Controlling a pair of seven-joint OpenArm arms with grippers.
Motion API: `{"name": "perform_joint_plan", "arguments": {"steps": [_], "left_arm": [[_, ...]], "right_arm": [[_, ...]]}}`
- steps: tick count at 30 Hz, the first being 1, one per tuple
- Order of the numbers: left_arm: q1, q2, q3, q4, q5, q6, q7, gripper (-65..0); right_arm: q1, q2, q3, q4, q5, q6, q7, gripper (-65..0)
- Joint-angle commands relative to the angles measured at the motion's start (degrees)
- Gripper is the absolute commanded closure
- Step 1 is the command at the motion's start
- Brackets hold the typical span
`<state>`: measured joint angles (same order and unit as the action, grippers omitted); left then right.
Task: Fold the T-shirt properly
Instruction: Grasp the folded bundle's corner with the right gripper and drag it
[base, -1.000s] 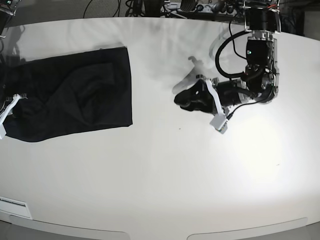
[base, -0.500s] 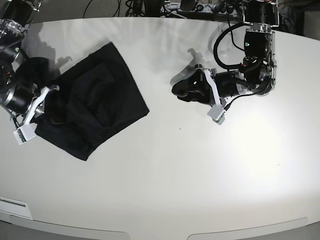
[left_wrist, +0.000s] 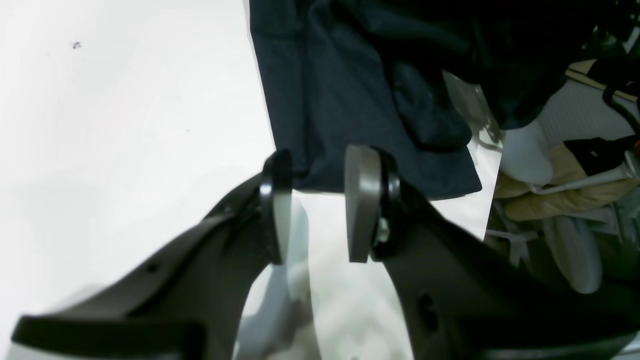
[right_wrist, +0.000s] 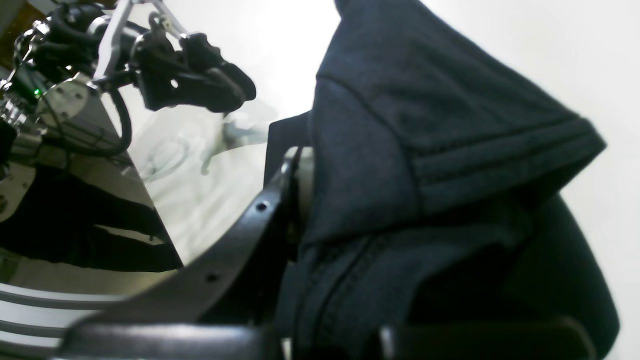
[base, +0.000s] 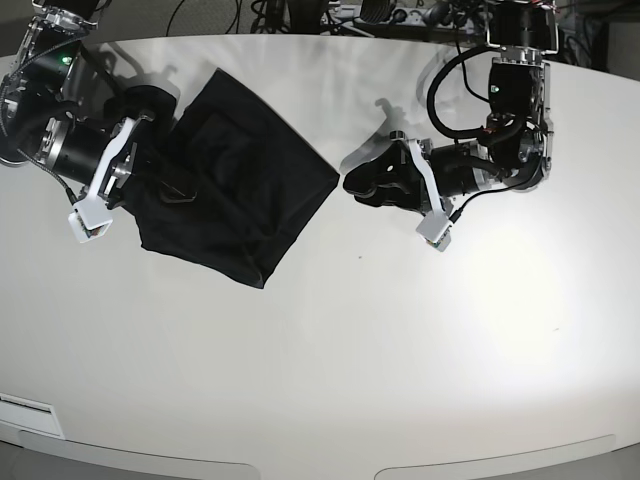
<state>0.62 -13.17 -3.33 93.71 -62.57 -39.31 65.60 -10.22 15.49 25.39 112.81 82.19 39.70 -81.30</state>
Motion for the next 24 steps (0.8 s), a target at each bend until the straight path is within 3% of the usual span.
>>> {"name": "perform_joint_plan", "arguments": {"steps": [1,7,14,15,18,19,24], "left_arm": [[-0.96,-0.17,-0.11,1.01,-1.36,-0.69,-1.27,-20.6],[-1.01,-0.17,-0.11,1.01,-1.38,-0.69,-1.29,-20.6],[-1.49,-0.2,-0.13,1.01,-1.4,-0.69,-1.31,-20.6],[-1.77,-0.17,-0.13,1.01,-1.42,-0.69,-1.29,-20.6],[-2.43,-0.22,-0.13,1.03,-1.66,-0.69,-1.27,-20.6],[-2.62,-0.33,-0.11,1.03,-1.92,-0.69,-1.27,-20.6],[-4.48,-0.35,-0.13,1.03,-2.49,-0.69,-1.07,-20.6]], "right_arm": [[-0.15,0.39,0.35,0.92,2.81,0.3,1.3,0.0],[-3.06,0.07,0.35,0.92,2.81,0.3,1.3,0.0],[-3.58,-4.26,-3.41,0.92,2.81,0.3,1.3,0.0],[-3.58,-4.5,-5.66,0.92,2.81,0.3,1.3,-4.5],[-2.78,-3.82,-14.84,0.92,2.81,0.3,1.3,-37.9],[-2.05,-2.97,-17.92,0.92,2.49,0.3,1.3,-44.7],[4.44,1.68,-28.15,1.03,1.11,0.3,1.3,-45.8]]}}
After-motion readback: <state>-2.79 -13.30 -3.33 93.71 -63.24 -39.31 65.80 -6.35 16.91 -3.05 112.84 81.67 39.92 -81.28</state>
